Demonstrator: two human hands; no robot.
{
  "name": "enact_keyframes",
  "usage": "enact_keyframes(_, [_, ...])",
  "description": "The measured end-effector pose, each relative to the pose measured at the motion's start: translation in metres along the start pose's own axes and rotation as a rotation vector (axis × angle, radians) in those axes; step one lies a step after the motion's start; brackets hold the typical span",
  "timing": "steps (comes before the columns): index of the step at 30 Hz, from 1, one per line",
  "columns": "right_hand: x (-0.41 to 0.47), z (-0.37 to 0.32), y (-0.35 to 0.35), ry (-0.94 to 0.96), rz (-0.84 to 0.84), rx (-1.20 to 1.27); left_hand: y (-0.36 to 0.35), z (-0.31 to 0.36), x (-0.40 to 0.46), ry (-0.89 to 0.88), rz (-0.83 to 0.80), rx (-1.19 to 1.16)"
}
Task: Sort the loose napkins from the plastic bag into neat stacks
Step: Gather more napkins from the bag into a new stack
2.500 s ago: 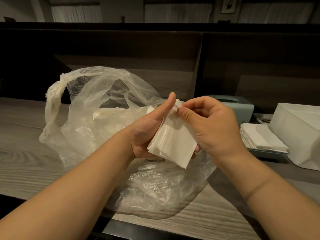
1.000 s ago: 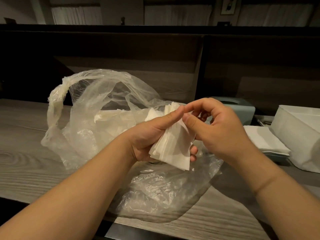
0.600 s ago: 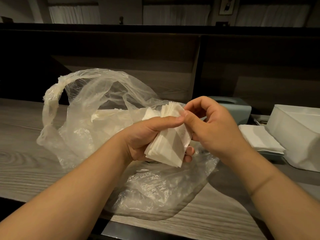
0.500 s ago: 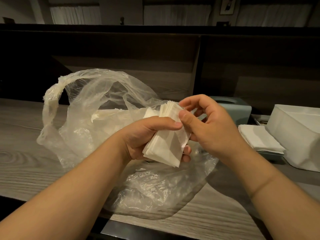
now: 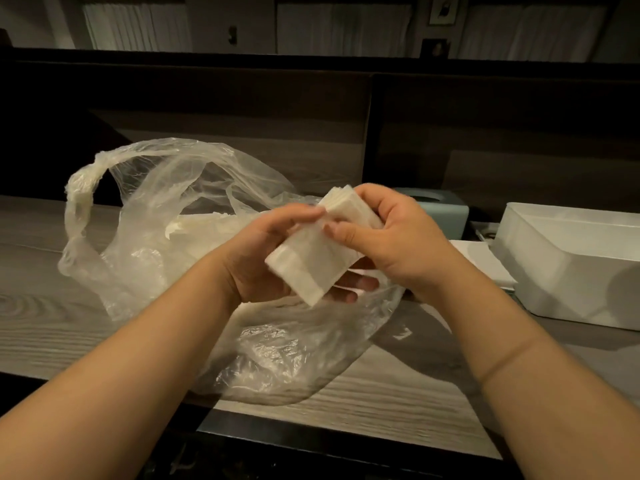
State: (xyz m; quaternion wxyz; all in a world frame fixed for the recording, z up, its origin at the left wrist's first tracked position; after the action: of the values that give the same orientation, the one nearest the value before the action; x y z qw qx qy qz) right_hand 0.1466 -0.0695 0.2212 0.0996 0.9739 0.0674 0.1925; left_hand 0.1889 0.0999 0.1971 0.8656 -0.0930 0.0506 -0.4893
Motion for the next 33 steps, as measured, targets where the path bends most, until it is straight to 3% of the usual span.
enact_keyframes(3, [-0.011,0.0,0.022,0.007,0.202,0.022,-0.013,0.009,0.001,-0.019,0.275,0.021])
enact_keyframes(6, [-0.03,0.007,0.046,0.004,0.349,0.082,-0.04,0.009,0.013,-0.075,0.377,0.242])
enact_keyframes(10, [-0.059,0.014,0.078,0.02,0.348,0.021,-0.067,0.0,0.042,-0.072,0.528,0.593])
enact_keyframes(17, [-0.103,0.044,0.119,-0.143,0.145,-0.262,-0.094,-0.043,0.067,-0.137,0.502,0.769])
enact_keyframes(21, [-0.105,0.06,0.124,-0.215,-0.006,-0.488,-0.083,-0.057,0.071,-0.092,0.399,0.796])
enact_keyframes(25, [-0.102,0.062,0.127,-0.157,-0.013,-0.5,-0.074,-0.06,0.072,-0.042,0.39,0.833])
enact_keyframes(30, [-0.102,0.065,0.132,-0.161,0.037,-0.43,-0.075,-0.061,0.071,-0.112,0.368,0.752])
enact_keyframes(33, [-0.103,0.062,0.133,-0.16,-0.024,-0.68,-0.074,-0.063,0.071,-0.091,0.347,0.781])
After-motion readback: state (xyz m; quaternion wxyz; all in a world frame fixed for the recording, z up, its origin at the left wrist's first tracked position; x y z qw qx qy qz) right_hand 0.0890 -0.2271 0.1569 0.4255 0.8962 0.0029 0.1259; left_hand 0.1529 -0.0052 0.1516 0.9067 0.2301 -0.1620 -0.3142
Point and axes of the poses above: each hand's wrist, its own x-axis towards the middle knuckle, its own y-axis out of the back of the hand, z = x × y, the point moved 2 cm from there along x, towards the middle knuckle, and after that the axes turned 5 degrees about x, right-handed, at the moved point
